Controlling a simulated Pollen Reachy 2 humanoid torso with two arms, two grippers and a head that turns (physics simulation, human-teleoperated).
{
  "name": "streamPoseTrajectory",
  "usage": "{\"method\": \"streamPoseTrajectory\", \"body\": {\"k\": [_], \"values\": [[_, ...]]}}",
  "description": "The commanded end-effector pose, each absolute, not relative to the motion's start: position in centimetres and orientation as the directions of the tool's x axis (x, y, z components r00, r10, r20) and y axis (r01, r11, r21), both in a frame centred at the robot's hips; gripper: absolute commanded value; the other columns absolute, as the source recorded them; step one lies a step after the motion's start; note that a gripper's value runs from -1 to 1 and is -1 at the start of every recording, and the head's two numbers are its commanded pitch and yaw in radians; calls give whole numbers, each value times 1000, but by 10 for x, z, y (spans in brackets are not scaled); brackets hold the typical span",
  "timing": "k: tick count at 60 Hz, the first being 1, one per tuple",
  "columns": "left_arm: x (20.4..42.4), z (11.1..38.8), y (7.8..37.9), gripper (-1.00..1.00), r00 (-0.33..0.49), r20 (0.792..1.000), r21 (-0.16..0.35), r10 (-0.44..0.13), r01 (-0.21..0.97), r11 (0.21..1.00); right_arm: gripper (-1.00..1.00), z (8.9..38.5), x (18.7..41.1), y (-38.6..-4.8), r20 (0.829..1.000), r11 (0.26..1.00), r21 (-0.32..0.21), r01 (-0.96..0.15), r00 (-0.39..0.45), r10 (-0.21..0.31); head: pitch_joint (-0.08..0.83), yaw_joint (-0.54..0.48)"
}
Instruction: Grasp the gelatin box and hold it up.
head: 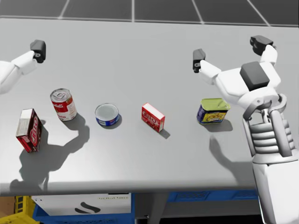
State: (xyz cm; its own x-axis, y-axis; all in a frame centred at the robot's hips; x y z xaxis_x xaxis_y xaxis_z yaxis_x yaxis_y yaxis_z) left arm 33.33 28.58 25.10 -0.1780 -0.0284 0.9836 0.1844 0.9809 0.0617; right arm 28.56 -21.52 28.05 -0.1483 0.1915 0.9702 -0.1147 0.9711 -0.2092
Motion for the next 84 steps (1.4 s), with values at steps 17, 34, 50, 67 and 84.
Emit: {"method": "streamPoseTrajectory", "body": {"k": [17,34,50,67,84], "values": [[333,252,286,-1000,-182,983,58,-24,184,981,-1000,278,204,-167,992,869,-118,-480,-97,81,691,-82],[332,252,285,-1000,-181,983,59,-25,184,981,-1000,233,199,-141,999,783,3,-622,44,32,688,-71],[333,252,285,-1000,-180,983,60,-26,186,981,-1000,193,228,-127,988,805,28,-593,139,68,707,-68],[332,252,284,-1000,-180,983,61,-26,187,980,-1000,169,260,-125,965,843,65,-534,247,82,710,-59],[332,252,284,-1000,-181,983,59,-25,186,981,-1000,161,284,-111,948,833,54,-550,290,129,710,-53]]}}
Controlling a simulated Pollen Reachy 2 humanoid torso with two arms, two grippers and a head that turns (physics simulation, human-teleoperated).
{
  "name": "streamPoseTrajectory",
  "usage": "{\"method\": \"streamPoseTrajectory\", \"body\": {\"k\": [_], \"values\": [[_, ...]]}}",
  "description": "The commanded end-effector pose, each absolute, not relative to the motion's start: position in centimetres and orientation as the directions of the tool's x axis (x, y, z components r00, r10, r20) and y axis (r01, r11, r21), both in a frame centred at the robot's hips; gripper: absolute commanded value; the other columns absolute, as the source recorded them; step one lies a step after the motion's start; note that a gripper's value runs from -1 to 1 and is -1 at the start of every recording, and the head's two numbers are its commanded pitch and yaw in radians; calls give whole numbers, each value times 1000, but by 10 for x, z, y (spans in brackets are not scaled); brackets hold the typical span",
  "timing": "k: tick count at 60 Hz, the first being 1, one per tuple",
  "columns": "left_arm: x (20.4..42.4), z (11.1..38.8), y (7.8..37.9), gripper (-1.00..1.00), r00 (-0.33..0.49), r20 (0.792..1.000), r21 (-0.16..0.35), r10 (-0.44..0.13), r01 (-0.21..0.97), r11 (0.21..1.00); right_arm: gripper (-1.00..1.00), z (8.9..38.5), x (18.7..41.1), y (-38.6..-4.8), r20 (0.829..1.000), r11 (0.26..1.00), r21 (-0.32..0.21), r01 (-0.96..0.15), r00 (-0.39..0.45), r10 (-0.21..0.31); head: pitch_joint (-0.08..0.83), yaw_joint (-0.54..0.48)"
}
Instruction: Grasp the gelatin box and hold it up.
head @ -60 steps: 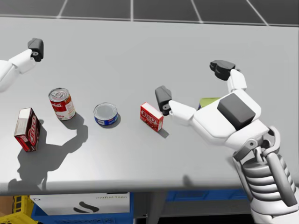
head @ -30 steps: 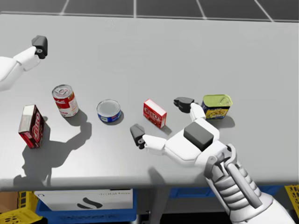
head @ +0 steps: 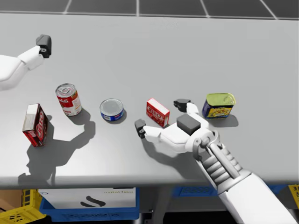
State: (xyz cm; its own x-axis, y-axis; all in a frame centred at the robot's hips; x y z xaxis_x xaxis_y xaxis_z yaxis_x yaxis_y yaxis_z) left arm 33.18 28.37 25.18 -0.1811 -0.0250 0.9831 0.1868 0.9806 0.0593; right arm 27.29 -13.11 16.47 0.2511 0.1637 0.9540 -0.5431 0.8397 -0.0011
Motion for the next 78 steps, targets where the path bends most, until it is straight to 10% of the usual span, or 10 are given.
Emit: {"method": "streamPoseTrajectory", "body": {"k": [1,7,9,11,14,29,57,78], "values": [[332,252,284,-1000,-181,983,59,-25,186,981,-1000,161,285,-111,948,833,54,-551,291,131,710,-53],[332,252,284,-1000,-181,983,57,-23,184,981,-1000,159,291,-107,946,824,40,-566,288,151,711,-55],[331,252,284,-1000,-182,983,57,-23,183,981,-545,159,291,-107,946,824,39,-566,287,152,710,-56],[331,252,284,-1000,-183,983,57,-23,183,981,591,161,291,-107,944,822,48,-568,294,147,710,-54],[332,252,284,-1000,-183,983,57,-23,183,982,974,162,290,-107,944,818,52,-573,295,146,710,-52],[331,252,284,-1000,-184,983,58,-24,181,982,1000,160,289,-108,942,818,56,-573,301,147,671,-55],[332,250,283,-1000,-181,983,55,-22,180,982,1000,165,283,-105,953,810,49,-584,269,137,325,-74],[332,251,284,-1000,-182,983,48,-15,177,983,1000,253,263,-106,993,805,-39,-592,67,98,315,-72]]}}
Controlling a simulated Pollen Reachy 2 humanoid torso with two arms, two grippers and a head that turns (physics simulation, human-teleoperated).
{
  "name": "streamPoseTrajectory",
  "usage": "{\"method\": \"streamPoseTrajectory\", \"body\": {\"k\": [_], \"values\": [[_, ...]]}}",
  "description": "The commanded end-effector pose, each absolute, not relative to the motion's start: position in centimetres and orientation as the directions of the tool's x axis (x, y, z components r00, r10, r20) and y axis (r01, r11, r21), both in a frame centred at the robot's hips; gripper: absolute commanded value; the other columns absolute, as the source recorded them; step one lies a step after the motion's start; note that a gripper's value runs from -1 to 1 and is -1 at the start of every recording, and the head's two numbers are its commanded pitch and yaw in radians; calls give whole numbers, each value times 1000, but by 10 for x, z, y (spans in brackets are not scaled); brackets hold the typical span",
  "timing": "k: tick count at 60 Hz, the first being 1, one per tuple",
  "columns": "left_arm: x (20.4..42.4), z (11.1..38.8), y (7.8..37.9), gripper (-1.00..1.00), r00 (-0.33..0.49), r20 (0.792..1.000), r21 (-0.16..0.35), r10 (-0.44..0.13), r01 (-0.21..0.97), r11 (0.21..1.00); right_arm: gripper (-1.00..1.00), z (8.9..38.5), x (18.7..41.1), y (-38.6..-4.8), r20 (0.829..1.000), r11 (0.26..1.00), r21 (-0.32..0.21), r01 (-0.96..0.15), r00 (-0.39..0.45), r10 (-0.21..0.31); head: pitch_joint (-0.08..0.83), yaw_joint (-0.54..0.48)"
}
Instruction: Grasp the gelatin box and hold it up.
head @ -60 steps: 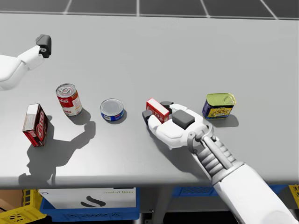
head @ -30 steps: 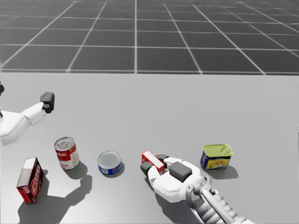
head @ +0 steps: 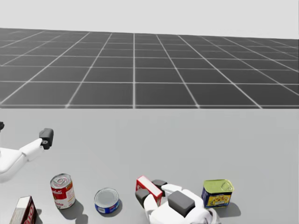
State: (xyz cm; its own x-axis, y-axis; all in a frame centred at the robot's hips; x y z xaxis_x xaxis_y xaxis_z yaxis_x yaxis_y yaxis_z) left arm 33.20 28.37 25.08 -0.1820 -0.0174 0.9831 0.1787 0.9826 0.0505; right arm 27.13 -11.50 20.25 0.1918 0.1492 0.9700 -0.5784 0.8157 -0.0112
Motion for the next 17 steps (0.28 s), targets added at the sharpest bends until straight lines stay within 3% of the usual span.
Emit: {"method": "streamPoseTrajectory", "body": {"k": [1,17], "values": [[332,251,284,-1000,-181,983,47,-15,176,983,1000,260,262,-107,994,804,-49,-592,49,97,316,-73],[332,252,284,-1000,-184,983,43,-10,177,983,1000,345,244,-119,987,831,-129,-542,-155,52,319,-79]]}}
